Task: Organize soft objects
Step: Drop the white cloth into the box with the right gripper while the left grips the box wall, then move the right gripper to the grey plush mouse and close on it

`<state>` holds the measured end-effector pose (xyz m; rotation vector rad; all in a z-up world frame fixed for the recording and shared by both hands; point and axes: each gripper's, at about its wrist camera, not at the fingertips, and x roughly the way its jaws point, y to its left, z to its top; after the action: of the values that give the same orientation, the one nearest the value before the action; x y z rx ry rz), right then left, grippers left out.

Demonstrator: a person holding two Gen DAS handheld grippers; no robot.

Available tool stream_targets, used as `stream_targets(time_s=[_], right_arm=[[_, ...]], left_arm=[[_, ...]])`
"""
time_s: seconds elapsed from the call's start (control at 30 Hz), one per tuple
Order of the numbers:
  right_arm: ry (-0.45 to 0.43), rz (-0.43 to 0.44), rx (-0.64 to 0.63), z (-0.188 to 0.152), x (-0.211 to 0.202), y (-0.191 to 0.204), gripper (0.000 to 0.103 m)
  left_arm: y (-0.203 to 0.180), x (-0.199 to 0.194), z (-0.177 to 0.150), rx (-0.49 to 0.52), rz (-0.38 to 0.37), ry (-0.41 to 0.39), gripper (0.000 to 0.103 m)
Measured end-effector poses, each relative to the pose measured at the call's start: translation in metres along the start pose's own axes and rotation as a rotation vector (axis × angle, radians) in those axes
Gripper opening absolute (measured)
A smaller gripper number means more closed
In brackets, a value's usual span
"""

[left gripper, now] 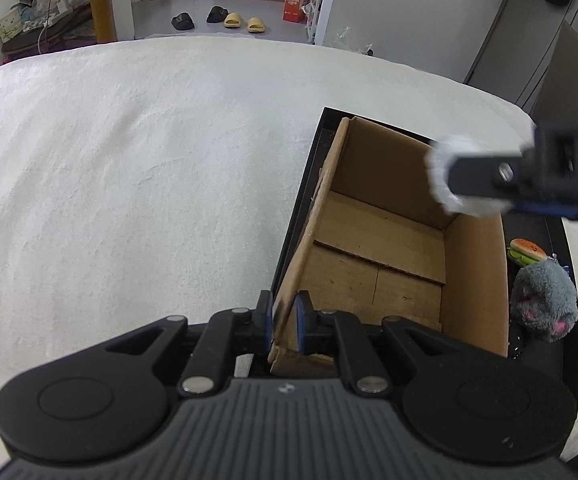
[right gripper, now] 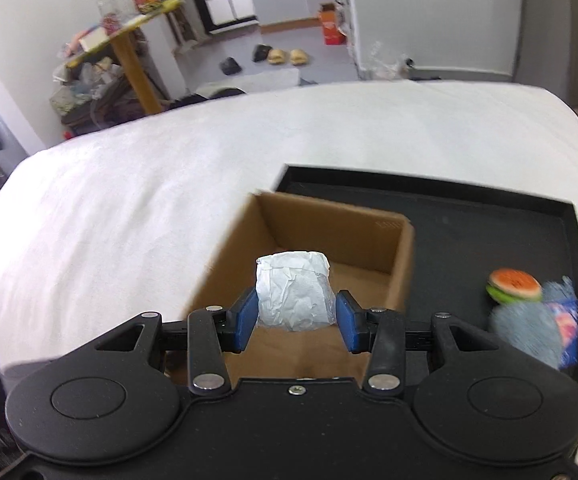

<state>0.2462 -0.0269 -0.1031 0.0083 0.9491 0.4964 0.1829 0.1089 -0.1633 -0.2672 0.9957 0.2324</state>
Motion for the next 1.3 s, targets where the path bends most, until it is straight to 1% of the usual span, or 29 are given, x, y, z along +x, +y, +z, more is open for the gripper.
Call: stream_targets(time_s=[0.03, 0.07, 0.1, 0.13, 0.2, 0.33, 0.4, 0.53, 0.6, 0.7, 0.8, 0.97, 1.1, 1.3], right_arm=[[-0.012, 0.019, -0.007, 0.003, 0.000, 0.005, 0.046], [-0.024, 0.037, -0.016, 0.006, -0.001, 0.010, 0.053], [-0.029, 0.045, -0.028, 0.007, 0.000, 0.014, 0.057], [-0.030, 0.043, -0.043, 0.008, 0.001, 0.018, 0.057], [-0.019, 0.032, -0.048, 0.008, 0.003, 0.017, 0.058], [0.000, 0.024, -0.005, 0.002, 0.002, 0.004, 0.058], [0.001, 0.018, 0.011, -0.002, -0.001, -0.003, 0.058], [-0.010, 0.002, 0.041, -0.011, -0.013, -0.020, 0.060], [-0.018, -0.009, 0.050, -0.014, -0.017, -0.027, 0.061], [-0.026, -0.029, 0.068, -0.021, -0.026, -0.041, 0.061], [-0.036, -0.047, 0.084, -0.030, -0.036, -0.054, 0.061], [-0.035, -0.072, 0.119, -0.045, -0.045, -0.080, 0.063], [-0.051, -0.082, 0.145, -0.057, -0.050, -0.097, 0.072], [-0.072, -0.093, 0.184, -0.072, -0.052, -0.125, 0.072]], left_arm=[[0.000, 0.000, 0.000, 0.002, 0.000, -0.001, 0.010], [0.000, 0.000, 0.000, 0.003, -0.001, -0.001, 0.011], [0.001, 0.000, -0.001, 0.003, 0.000, 0.000, 0.014], [0.002, 0.000, -0.001, 0.002, 0.003, 0.005, 0.015], [0.003, 0.003, 0.000, -0.007, 0.007, 0.025, 0.023], [0.003, 0.006, 0.001, -0.004, 0.020, 0.043, 0.032], [-0.001, 0.005, 0.001, 0.013, 0.028, 0.039, 0.045], [-0.005, 0.000, 0.001, 0.025, 0.054, 0.015, 0.057], [-0.007, -0.005, 0.000, 0.027, 0.060, -0.002, 0.065], [-0.009, -0.016, -0.002, 0.027, 0.075, -0.043, 0.071], [-0.014, -0.020, -0.003, 0.047, 0.071, -0.062, 0.075], [-0.023, -0.022, -0.002, 0.080, 0.102, -0.071, 0.076], [-0.029, -0.024, -0.005, 0.098, 0.131, -0.086, 0.077], [-0.036, -0.028, -0.006, 0.106, 0.146, -0.094, 0.077]])
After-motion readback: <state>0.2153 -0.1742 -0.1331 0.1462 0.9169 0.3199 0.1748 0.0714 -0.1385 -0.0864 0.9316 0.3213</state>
